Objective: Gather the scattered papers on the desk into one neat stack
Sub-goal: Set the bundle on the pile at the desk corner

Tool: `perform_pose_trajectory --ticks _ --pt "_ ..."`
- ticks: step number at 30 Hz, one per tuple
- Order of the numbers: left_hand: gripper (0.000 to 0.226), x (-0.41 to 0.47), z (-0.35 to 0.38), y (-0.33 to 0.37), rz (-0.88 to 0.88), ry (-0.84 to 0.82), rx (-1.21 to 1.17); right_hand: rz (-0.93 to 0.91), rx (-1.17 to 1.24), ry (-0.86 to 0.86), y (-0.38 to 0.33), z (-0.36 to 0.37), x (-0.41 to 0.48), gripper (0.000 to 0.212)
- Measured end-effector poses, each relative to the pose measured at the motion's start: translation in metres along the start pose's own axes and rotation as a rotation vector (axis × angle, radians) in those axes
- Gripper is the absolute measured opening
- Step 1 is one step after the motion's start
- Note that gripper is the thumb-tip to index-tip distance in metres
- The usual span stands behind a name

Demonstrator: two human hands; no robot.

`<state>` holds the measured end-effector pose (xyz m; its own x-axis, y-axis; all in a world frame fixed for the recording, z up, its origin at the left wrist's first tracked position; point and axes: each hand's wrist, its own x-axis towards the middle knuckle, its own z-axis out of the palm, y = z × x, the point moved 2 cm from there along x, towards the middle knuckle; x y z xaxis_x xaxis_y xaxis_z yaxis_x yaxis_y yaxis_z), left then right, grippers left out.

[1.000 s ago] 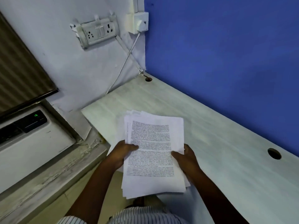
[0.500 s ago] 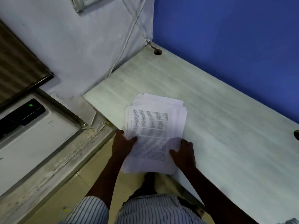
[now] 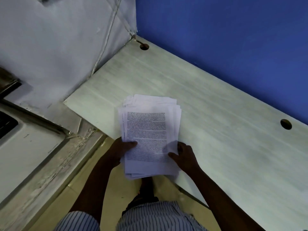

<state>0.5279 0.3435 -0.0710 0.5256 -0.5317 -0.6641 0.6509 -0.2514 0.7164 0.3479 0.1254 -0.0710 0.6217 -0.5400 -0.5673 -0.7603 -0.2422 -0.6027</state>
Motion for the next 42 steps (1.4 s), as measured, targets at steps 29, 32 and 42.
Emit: perform_pose_trajectory --ticks 29,32,42 --pt "0.038 -0.054 0.474 -0.025 0.232 -0.661 0.591 -0.102 1.061 0.613 0.237 -0.29 -0.217 0.047" --pt "0.035 -0.063 0.509 -0.036 0.365 -0.484 0.556 -0.116 1.011 0.71 0.249 -0.31 -0.219 0.047" --pt "0.037 -0.091 0.514 -0.061 0.436 -0.215 0.399 -0.239 0.98 0.634 0.276 -0.324 -0.214 0.041"
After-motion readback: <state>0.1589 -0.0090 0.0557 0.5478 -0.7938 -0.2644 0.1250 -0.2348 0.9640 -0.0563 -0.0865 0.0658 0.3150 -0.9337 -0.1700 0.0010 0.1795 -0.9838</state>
